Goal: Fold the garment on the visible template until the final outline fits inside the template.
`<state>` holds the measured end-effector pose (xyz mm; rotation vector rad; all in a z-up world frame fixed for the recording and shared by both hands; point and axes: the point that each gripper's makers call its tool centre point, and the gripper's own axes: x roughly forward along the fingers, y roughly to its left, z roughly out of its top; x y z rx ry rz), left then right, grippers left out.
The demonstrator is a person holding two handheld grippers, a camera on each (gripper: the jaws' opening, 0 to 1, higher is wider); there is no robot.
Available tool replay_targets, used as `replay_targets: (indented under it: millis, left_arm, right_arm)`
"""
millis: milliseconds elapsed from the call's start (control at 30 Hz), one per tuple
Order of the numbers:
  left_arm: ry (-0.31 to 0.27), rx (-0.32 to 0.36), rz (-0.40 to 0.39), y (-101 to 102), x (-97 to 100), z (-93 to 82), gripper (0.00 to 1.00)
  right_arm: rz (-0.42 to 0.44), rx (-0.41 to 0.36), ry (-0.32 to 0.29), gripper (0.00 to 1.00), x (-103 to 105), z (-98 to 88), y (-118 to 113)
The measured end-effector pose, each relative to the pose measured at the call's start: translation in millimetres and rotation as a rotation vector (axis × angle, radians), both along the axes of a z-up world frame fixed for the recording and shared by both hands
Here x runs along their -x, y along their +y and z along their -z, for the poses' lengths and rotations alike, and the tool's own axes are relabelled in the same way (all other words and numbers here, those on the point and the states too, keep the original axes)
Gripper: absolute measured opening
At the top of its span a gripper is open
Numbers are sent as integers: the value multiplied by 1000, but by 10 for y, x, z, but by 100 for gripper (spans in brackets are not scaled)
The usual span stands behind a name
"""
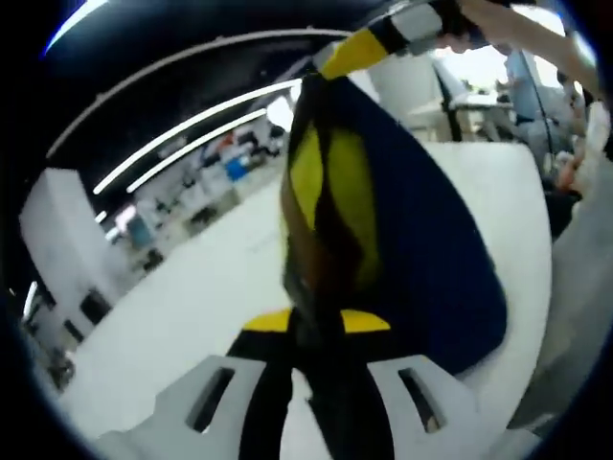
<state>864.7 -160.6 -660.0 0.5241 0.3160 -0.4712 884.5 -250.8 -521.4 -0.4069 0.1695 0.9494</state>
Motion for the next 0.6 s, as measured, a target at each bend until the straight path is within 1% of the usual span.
replay_targets:
  millis: [100, 167, 200, 300, 367, 433, 600]
  left_arm:
    - [37, -13, -11, 35, -46, 118, 16]
    - [70, -10, -23, 56, -56, 197, 15]
    - [72, -8, -23, 60, -60, 205, 12]
    - [78, -6, -21, 57, -58, 221, 9]
    - [64, -20, -20, 58, -81, 228, 8]
    - [69, -19, -11, 52, -79, 238, 0]
    - [75, -25, -9, 85, -73, 225, 0]
  right_arm:
    - [0, -6, 2, 3, 11, -3, 5]
    - [2, -6, 1, 3, 15, -1, 3]
    - [2, -7, 3, 3, 18, 0, 2]
    - [1, -8, 8, 3, 26, 10, -11]
    - [2, -8, 8, 3, 28, 18, -21]
    - [3, -11, 11, 3, 34, 27, -31]
    - [12, -15, 22, 3, 34, 60, -82]
